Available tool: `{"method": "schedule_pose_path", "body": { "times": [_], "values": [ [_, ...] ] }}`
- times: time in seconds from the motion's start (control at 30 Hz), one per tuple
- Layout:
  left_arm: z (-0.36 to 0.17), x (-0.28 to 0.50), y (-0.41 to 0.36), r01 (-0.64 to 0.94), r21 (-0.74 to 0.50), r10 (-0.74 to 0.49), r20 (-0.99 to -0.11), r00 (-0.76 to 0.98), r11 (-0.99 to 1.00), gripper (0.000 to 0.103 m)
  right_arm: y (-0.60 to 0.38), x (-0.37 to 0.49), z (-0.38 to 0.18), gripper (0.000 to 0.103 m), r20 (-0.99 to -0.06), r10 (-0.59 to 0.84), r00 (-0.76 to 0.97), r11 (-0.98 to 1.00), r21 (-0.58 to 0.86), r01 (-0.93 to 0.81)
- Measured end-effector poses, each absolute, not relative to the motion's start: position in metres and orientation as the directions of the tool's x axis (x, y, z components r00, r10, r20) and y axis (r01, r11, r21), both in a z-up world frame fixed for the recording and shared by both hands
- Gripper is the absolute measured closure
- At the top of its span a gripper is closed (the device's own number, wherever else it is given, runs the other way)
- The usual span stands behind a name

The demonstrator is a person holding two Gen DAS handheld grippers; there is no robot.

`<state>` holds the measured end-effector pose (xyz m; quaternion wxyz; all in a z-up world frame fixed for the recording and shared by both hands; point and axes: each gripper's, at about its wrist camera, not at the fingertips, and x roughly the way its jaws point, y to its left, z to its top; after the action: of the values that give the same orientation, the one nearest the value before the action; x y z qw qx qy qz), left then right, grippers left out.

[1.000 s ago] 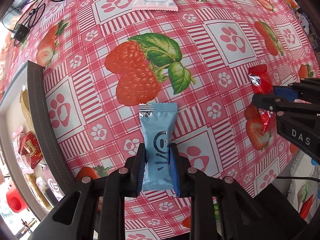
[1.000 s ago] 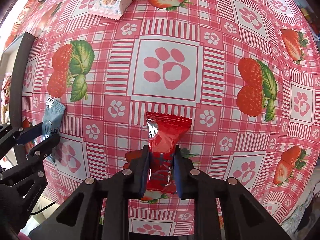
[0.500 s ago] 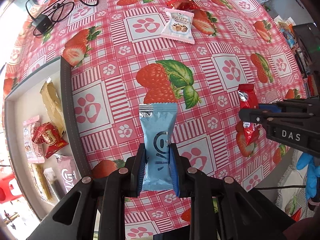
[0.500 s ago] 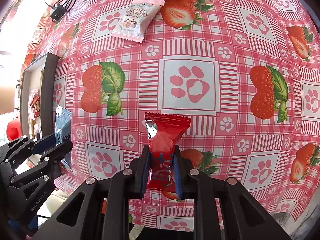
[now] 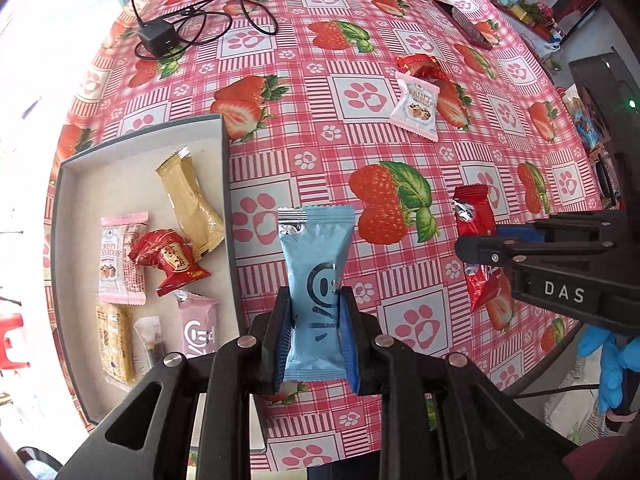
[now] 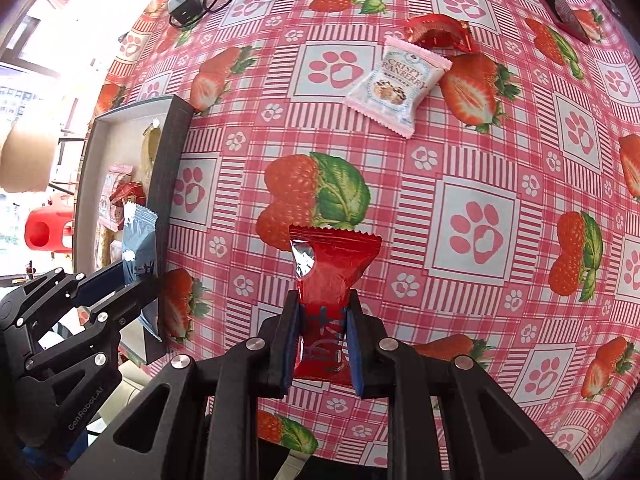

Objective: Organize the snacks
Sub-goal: 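Carry the blue bar and red bar into the white tray and release both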

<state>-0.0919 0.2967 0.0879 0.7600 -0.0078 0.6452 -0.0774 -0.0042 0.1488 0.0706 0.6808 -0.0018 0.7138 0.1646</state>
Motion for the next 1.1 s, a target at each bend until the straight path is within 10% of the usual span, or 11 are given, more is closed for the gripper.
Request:
{"method": "schedule_pose_path", "body": {
  "times": [1.1],
  "values": [
    [0.060, -0.137, 0.457, -0.255, -0.061, -0.036, -0.994, 0.102, 0.965, 0.078, 0.356, -0.041, 0.073, 0.080, -0.944, 0.280, -0.173, 0.784, 0.329, -0.526]
  ]
}}
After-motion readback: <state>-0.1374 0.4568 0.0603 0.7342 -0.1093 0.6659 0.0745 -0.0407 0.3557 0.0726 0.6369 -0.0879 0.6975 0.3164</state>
